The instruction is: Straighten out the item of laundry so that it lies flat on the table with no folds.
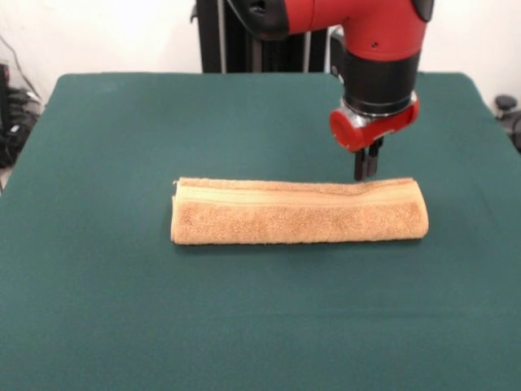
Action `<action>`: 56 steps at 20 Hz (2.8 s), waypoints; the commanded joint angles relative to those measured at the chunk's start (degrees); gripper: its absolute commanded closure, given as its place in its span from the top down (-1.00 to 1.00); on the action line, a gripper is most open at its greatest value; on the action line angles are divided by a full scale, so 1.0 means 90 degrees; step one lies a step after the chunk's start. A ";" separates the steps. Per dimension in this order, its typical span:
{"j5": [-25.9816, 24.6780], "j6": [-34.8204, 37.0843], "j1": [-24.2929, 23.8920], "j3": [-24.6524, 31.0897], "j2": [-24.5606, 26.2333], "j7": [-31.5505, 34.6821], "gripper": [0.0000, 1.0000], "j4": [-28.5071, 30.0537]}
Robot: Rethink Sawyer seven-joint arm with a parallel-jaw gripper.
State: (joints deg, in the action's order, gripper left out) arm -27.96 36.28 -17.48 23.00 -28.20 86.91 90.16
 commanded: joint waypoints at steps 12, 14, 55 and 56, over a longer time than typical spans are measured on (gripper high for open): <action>0.0788 0.1077 -0.0029 0.0228 -0.0229 0.0161 -1.00 0.0628; 0.0733 0.0953 -0.0035 0.0208 -0.0220 0.0147 -1.00 0.0660; -0.1120 0.1680 -0.0515 0.1650 0.1041 -0.3960 1.00 -0.0856; -0.1191 0.1660 -0.0548 0.1755 0.1077 -0.4147 1.00 -0.0884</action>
State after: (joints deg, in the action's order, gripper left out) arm -33.17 45.07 -21.91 27.61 -24.96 81.65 87.56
